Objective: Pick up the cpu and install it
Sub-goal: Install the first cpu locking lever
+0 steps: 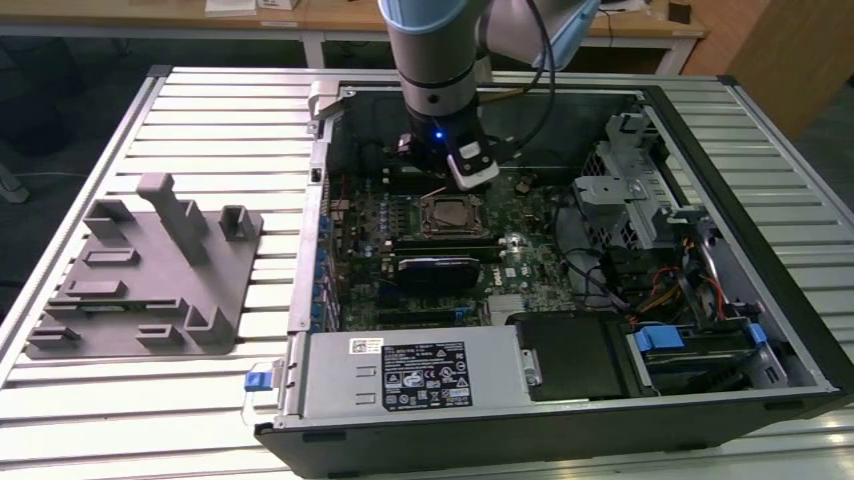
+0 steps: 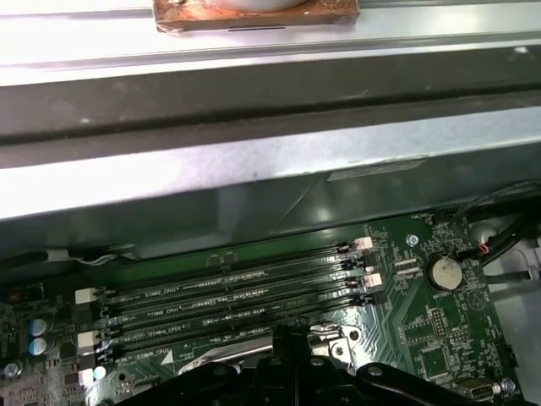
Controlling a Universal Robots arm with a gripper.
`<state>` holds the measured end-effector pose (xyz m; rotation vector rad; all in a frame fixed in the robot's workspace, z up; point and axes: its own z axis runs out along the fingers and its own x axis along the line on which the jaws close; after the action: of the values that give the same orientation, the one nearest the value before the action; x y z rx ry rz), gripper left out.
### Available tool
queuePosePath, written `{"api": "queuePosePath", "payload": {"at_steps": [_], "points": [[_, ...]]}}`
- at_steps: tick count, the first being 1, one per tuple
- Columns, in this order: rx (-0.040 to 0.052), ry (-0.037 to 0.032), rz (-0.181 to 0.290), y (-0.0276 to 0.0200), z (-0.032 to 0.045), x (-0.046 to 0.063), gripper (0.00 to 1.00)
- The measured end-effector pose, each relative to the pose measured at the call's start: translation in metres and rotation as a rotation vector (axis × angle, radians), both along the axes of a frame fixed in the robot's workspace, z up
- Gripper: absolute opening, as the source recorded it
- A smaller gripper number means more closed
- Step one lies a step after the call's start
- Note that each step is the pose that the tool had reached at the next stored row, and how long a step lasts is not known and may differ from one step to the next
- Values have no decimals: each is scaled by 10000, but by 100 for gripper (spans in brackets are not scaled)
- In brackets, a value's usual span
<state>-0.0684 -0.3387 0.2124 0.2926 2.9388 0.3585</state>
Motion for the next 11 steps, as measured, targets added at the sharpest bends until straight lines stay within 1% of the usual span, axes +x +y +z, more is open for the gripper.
{"api": "queuePosePath", "payload": {"at_steps": [11], "points": [[-3, -6, -841, 57, -33, 0, 11]]}}
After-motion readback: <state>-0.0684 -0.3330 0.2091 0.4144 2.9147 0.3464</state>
